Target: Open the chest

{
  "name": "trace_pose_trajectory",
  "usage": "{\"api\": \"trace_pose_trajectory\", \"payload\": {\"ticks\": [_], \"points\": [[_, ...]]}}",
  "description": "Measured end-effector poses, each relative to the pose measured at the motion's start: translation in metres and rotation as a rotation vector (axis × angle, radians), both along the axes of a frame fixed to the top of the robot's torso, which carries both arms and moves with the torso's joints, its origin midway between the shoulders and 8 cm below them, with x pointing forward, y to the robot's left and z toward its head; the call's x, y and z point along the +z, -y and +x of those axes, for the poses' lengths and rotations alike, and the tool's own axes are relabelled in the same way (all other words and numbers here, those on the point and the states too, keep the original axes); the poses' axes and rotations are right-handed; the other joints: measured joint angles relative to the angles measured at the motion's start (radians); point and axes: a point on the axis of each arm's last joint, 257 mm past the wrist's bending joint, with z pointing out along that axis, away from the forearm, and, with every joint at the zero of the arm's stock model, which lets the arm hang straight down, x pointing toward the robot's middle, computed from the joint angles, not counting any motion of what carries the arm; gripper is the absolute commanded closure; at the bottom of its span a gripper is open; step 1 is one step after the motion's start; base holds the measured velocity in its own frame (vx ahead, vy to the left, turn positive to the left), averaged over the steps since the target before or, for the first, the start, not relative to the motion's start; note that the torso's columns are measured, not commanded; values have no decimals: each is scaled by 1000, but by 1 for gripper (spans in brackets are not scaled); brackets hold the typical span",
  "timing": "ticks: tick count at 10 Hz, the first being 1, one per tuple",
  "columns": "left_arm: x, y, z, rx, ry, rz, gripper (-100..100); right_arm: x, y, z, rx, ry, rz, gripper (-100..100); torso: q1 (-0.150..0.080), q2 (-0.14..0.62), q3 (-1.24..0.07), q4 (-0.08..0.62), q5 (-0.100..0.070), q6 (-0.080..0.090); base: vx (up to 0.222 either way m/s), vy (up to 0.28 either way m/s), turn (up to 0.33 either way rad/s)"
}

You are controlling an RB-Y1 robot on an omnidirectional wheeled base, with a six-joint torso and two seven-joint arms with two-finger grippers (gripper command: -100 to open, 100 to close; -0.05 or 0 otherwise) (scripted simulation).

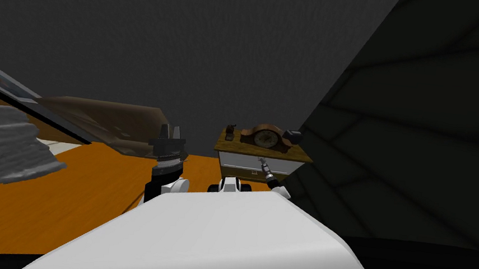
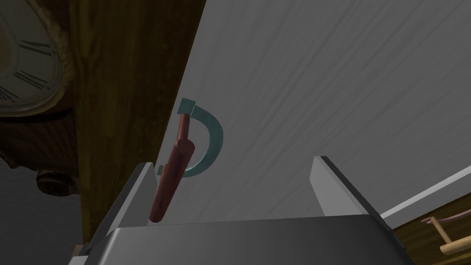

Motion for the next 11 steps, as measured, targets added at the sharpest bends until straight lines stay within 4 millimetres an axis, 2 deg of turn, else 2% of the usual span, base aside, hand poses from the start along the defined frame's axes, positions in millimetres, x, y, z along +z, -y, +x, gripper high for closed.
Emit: {"api": "trace_pose_trajectory", "payload": {"ticks": [5,7,8,9,11], "points": [[0,0,0,0,0,0,0,-10,5,-1,-36,-69,40,-100,-13,-4,0,-4,-7,-2,-1,19,-13],[0,0,0,0,0,0,0,3,16,15,-33,-51,17,-100,-6,7,4,7,3,2,-6,59,-38],[0,0,0,0,0,0,0,5,18,17,-34,-51,9,-100,-5,8,5,10,3,-1,-22,24,-42],[0,0,0,0,0,0,0,7,20,18,-35,-44,7,100,-5,12,6,11,5,0,-3,10,23],[0,0,0,0,0,0,0,3,17,13,-41,-43,21,100,-8,11,5,7,1,0,13,-82,46]]}}
